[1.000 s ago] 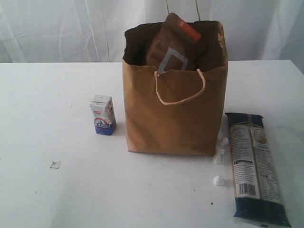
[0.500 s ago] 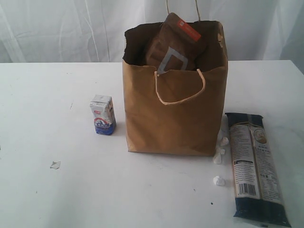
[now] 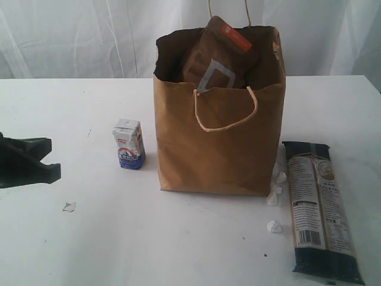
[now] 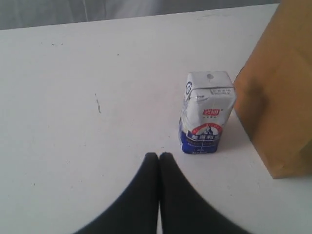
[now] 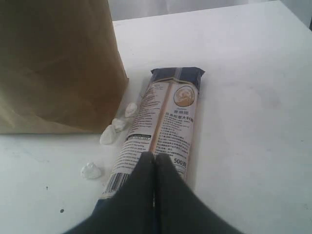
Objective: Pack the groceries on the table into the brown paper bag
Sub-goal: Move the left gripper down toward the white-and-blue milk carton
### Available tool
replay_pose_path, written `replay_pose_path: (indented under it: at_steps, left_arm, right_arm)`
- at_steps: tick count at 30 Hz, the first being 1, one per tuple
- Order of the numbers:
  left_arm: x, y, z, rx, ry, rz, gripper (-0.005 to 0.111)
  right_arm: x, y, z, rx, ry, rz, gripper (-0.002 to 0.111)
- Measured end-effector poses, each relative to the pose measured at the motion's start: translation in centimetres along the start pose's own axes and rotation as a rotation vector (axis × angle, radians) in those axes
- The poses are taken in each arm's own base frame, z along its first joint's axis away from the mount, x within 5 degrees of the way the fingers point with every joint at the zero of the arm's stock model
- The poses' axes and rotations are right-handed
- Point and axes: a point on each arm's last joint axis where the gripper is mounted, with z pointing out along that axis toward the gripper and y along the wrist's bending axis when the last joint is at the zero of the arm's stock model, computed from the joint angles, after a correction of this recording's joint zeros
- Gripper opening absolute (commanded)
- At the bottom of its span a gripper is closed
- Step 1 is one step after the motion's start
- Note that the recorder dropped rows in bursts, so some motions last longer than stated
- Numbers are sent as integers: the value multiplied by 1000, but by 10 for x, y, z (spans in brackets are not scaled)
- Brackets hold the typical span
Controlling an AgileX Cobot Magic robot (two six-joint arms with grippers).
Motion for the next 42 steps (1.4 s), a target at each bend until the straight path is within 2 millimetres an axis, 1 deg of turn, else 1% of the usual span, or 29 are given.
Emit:
replay_pose_path:
  at_steps: [1,4,6,8,9,13,16,19,25,29,31,36,42]
  left_arm:
    - [-2,-1,4,11,3,27,19]
    - [-4,-5,14,64,-5,127,47]
    - [-2,-8,18,99,-14,168,62]
    - [-1,-9,20,114,-16,185,70]
    - [-1,-9,21,116,-15,186,72]
    - [-2,-10,21,128,-39,186,69]
    - [-7,-12,22,152,-94,161,68]
    - [-6,-14,27,177,-124,145,68]
    - [4,-12,48,192,-192,59,68]
    - [9,-12,64,211,-191,49,68]
    - [7,-14,72,231,-193,67,68]
    - [-6,-20,92,306,-223,163,68]
    - [-5,-19,110,310,-188,194,68]
  right_arm:
    - [0,0,0,0,0,0,0]
    - [0,0,0,0,0,0,0]
    - [0,0,0,0,0,0,0]
    - [0,0,0,0,0,0,0]
    - [0,0,0,0,0,0,0]
    - [0,0,0,0,0,0,0]
    - [0,0,0,0,0,0,0]
    - [0,0,0,0,0,0,0]
    - [0,0,0,0,0,0,0]
    - [0,0,0,0,0,0,0]
    - [0,0,0,0,0,0,0]
    - [0,0,0,0,0,2,0]
    - [0,0,0,0,0,2,0]
